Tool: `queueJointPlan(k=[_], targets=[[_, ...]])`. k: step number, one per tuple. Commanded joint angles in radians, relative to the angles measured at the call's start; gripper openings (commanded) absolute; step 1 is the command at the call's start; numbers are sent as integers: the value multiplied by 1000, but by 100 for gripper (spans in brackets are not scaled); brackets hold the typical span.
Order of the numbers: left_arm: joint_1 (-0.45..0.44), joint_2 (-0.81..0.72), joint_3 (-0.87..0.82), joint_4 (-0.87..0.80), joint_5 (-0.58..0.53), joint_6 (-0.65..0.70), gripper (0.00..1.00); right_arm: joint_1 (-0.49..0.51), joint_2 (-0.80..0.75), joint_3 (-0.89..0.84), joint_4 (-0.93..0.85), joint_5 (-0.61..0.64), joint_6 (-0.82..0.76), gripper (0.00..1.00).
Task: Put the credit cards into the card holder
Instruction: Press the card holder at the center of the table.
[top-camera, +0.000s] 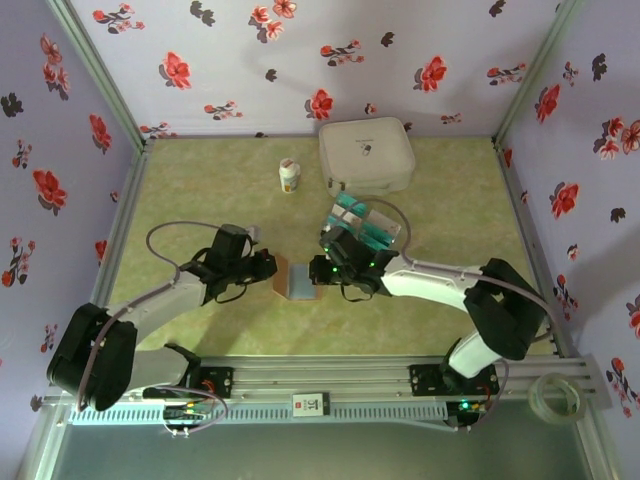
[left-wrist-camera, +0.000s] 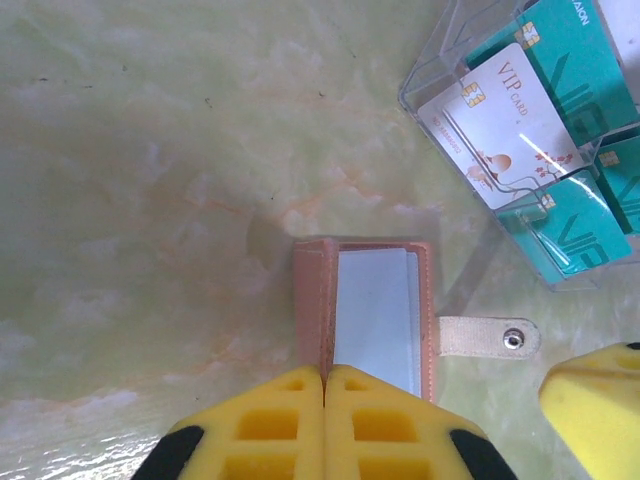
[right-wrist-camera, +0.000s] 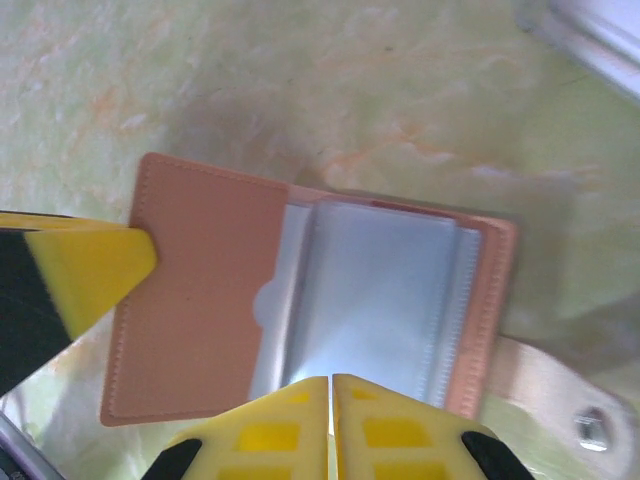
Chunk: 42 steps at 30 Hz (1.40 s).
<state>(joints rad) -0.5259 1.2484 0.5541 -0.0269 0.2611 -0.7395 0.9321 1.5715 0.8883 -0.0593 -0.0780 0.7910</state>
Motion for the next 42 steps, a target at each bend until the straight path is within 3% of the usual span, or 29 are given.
queueJointPlan(k=[1,8,14,19,31,42], targets=[[-5,20,-18,52,-8,-26,0,28,75,44,-7,2,-10,9],[-3,33,-5,19,-34,15,2,33,175,28,51,22,8,7],[-1,40,34,-121,-141,93,36,17,185,-31,82,27,26,6],[0,93,82,-239,-245,131,50,14,180,-67,108,27,42,5],[-41,220,163,-357,-388,186,53,13,175,-92,139,21,63,5],[-63,278,200,-380,-423,204,54,15,177,-106,177,12,97,6]])
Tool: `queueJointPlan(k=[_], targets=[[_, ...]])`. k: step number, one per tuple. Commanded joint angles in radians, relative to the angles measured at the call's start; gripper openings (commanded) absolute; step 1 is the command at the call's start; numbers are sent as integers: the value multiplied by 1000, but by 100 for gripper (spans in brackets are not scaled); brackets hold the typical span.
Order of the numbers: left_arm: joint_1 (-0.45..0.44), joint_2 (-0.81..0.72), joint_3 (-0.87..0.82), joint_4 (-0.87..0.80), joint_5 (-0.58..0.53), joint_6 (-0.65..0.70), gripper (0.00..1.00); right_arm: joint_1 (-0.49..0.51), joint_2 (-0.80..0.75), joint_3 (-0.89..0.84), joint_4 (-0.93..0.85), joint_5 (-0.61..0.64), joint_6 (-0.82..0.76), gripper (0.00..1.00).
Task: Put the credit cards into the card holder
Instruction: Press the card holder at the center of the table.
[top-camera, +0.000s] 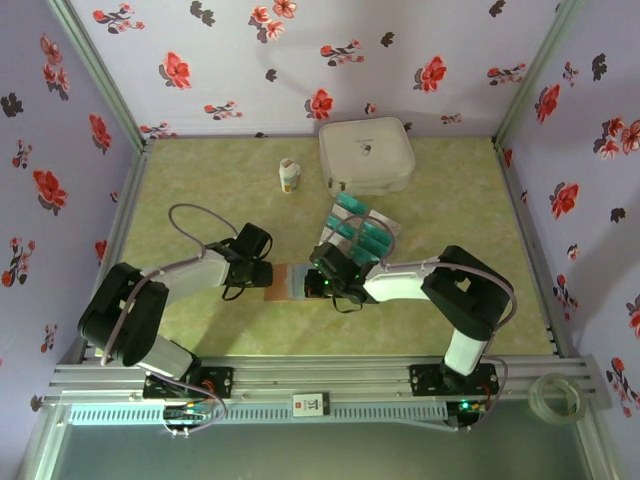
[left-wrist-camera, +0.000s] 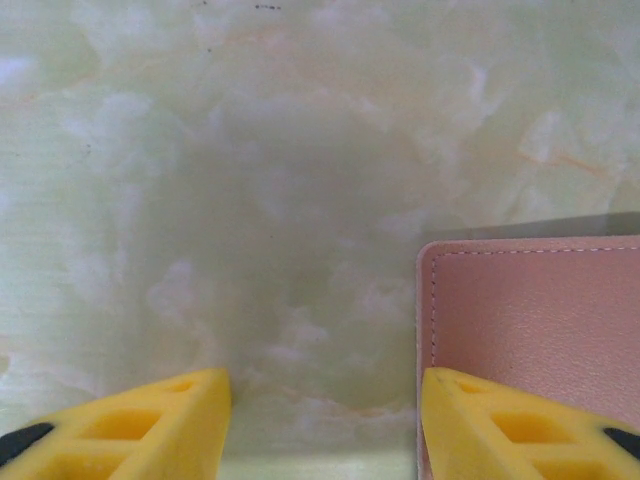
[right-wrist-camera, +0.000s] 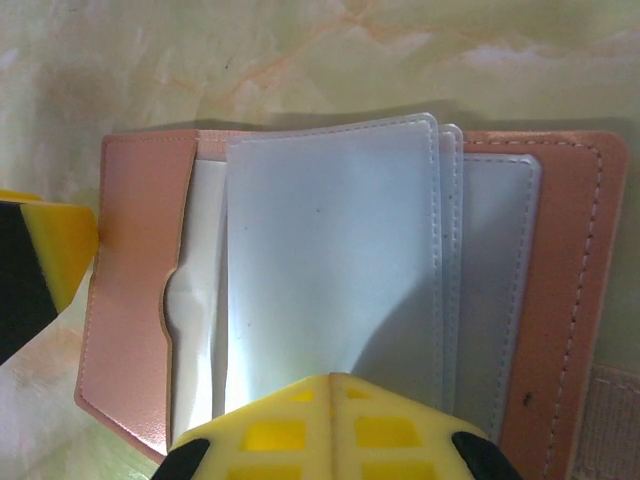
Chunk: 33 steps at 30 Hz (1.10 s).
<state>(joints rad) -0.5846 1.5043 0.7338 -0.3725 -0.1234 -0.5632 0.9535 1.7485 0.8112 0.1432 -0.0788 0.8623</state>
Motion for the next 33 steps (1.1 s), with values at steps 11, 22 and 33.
queueJointPlan(k=[11,22,33], targets=[[-4,36,77,-92,-68,-20,58,5,7,-6,-25,29,52,7],[-2,-40,224,-248,-101,-48,66,17,7,40,-65,59,55,9],[-4,-235,178,-192,72,-106,73,34,26,40,-53,65,68,9]])
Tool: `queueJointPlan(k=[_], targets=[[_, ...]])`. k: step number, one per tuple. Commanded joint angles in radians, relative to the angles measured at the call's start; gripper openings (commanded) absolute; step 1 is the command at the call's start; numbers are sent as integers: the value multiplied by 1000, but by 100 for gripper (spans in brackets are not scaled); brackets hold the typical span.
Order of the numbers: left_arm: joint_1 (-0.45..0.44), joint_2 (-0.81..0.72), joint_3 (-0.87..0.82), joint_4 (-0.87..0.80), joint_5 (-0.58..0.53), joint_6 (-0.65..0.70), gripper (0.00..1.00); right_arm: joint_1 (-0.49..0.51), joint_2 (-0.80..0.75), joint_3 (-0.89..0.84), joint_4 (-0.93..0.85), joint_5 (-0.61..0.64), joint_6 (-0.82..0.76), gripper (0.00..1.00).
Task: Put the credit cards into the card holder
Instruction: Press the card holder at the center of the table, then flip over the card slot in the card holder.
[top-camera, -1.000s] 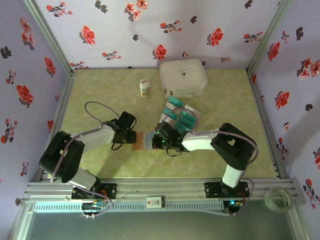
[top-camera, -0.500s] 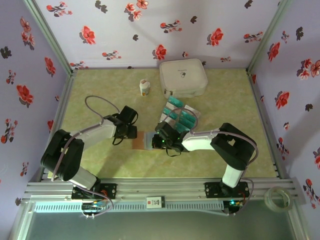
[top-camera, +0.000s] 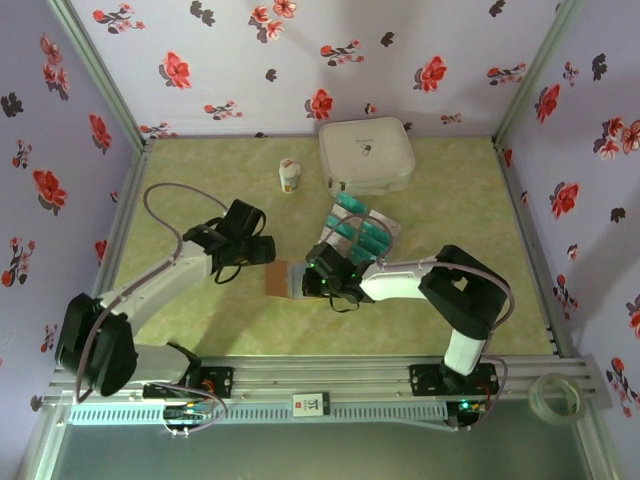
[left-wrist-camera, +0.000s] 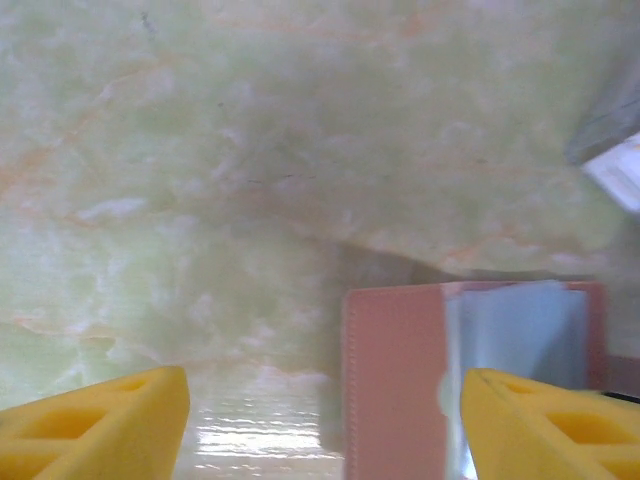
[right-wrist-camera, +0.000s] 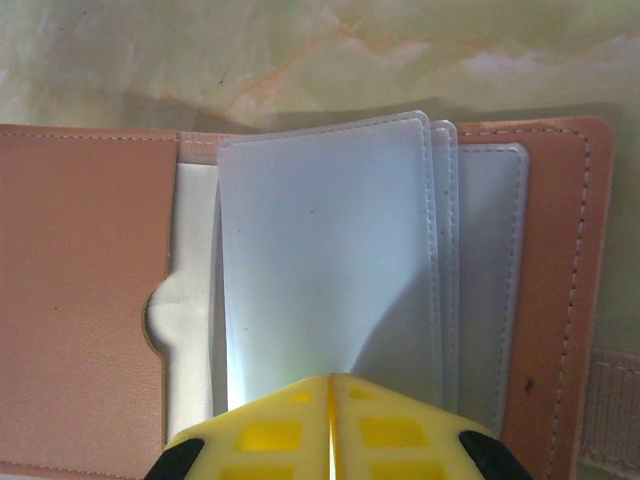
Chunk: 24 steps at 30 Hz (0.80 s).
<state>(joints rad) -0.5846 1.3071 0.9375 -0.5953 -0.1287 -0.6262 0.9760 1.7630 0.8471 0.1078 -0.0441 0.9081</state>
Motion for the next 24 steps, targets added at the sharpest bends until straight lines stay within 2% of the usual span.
queueJointPlan(k=[1,7,13,24], targets=[[-3,-45,-40,57,99,-58,73,10,10,0,-14,31,23,9],[-12,-64,-136,260,217,-157,74,11,-19,-18,-8,38,20,9],[-30,-56,-169,337,230,-183,74,10,-46,-18,-22,48,9,9],[-38,-154,-325,449,257,-228,75,9,-70,-41,-8,61,21,9]])
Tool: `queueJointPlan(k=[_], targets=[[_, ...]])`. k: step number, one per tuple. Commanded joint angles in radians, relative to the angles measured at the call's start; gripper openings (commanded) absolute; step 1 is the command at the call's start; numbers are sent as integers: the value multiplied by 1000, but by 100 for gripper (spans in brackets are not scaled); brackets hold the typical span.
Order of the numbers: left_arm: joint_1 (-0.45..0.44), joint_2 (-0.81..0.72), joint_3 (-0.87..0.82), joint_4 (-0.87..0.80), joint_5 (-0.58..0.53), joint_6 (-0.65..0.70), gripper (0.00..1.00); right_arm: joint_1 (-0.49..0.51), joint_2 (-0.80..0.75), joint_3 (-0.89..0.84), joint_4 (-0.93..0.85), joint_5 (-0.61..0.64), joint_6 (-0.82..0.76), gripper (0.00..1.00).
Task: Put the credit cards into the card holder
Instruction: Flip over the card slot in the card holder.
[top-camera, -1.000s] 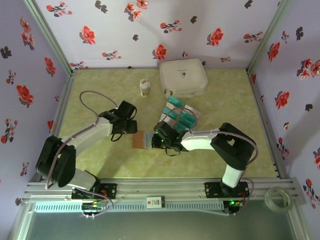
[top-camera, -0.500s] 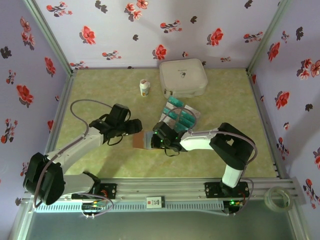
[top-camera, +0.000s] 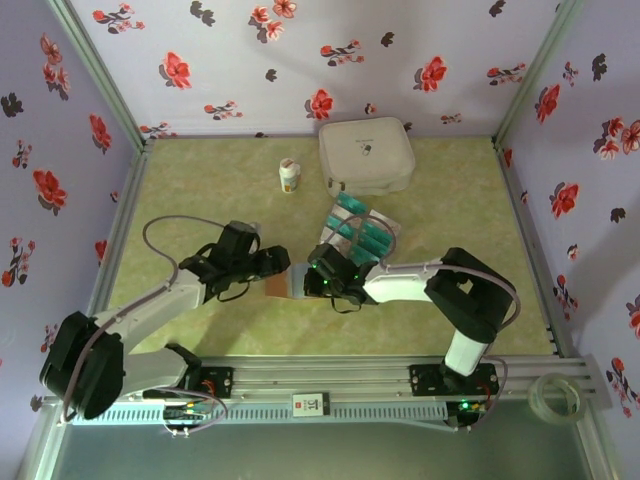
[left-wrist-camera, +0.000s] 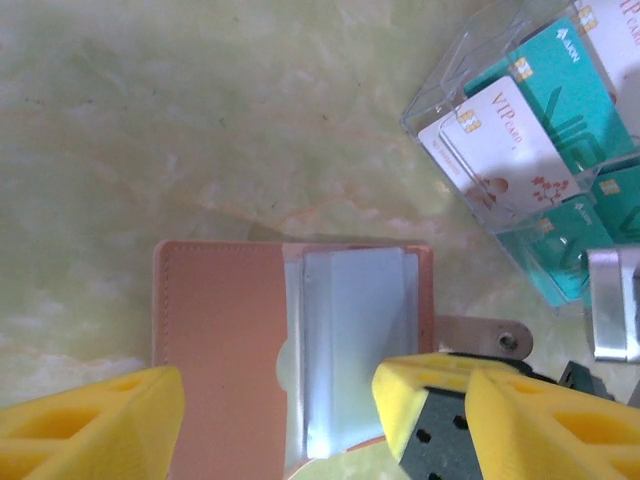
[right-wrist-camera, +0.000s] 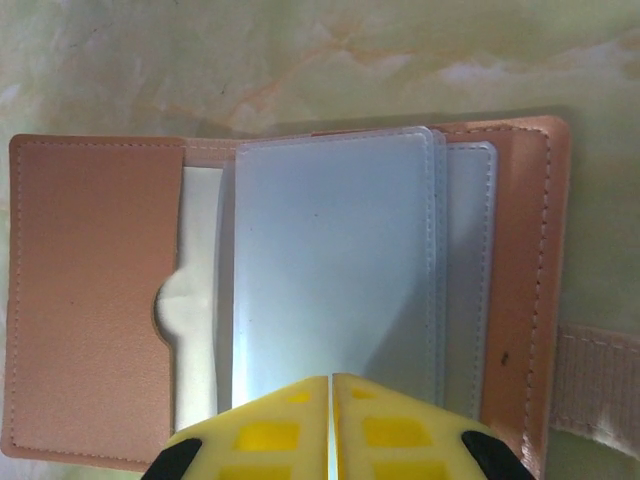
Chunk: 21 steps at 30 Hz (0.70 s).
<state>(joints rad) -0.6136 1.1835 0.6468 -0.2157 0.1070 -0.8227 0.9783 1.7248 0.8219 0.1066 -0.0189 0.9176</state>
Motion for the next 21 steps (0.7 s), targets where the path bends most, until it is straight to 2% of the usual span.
queueJointPlan(k=[1,14,21], targets=[[-9,-33,-45,81,24,-35,75,7,-31,-17,-7,36,12,9],[-36,-12,-41,139,74,-28,74,7,-6,-18,7,24,24,9],[-48,18,-119,191,69,-45,73,5,-6,-18,12,22,32,9]])
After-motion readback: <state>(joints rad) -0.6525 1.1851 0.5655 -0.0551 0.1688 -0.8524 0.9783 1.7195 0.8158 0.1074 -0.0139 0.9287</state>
